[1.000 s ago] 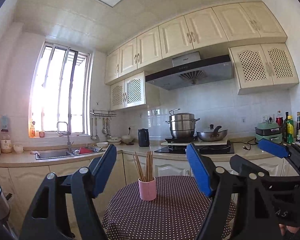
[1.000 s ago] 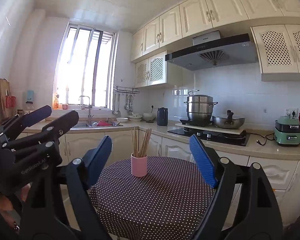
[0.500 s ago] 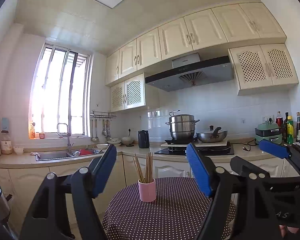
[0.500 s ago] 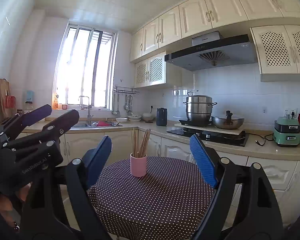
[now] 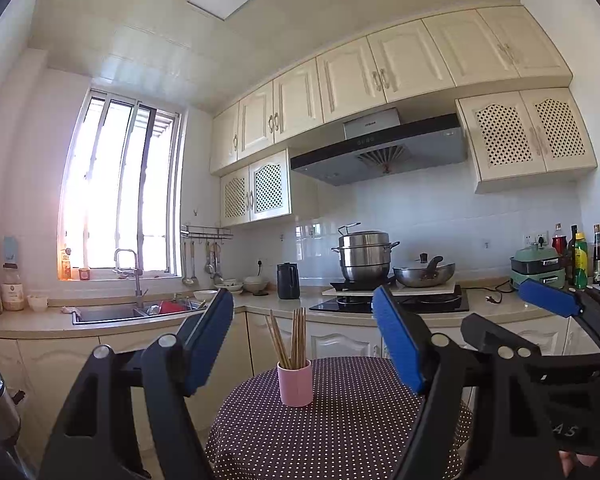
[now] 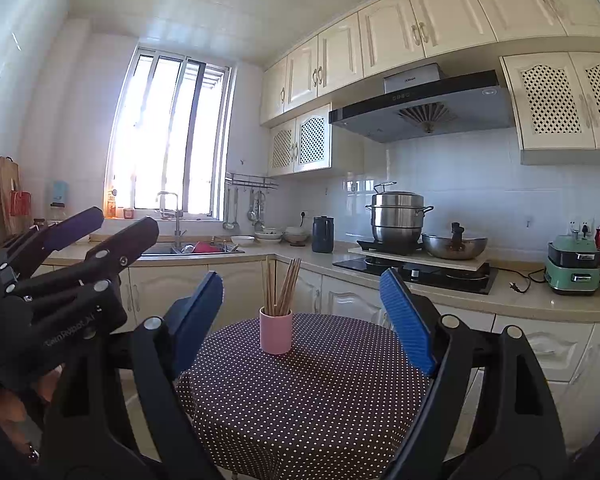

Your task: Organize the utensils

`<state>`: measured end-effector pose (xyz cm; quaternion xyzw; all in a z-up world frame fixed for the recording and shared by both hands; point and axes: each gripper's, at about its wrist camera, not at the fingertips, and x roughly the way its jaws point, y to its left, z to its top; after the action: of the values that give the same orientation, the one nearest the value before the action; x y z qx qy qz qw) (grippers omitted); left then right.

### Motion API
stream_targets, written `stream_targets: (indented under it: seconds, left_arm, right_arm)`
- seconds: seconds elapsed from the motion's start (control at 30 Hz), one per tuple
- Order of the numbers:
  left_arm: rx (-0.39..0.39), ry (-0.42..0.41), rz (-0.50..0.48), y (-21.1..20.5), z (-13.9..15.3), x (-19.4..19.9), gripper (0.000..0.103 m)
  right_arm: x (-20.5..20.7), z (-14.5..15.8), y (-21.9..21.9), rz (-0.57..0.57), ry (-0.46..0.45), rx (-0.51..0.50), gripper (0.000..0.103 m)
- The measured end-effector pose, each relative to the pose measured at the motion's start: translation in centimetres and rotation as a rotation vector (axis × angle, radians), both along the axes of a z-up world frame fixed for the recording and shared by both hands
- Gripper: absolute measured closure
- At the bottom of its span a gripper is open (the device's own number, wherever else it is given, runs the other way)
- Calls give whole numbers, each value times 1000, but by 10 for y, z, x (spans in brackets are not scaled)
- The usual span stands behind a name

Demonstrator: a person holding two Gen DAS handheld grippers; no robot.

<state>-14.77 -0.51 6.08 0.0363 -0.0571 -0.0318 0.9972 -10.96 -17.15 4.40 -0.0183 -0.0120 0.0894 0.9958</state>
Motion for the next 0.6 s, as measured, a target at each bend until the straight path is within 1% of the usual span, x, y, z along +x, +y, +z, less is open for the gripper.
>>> stream_targets:
  seconds: [0.27,0.6]
  left_arm:
    - [-2,-6,-9,2,2,1,32]
    - [-12,-15,-39,-1,0,3,32]
  right_arm:
    - [-1,2,-2,-4,-2,1,23]
    - [-6,4,-5,-40,-19,-14,22]
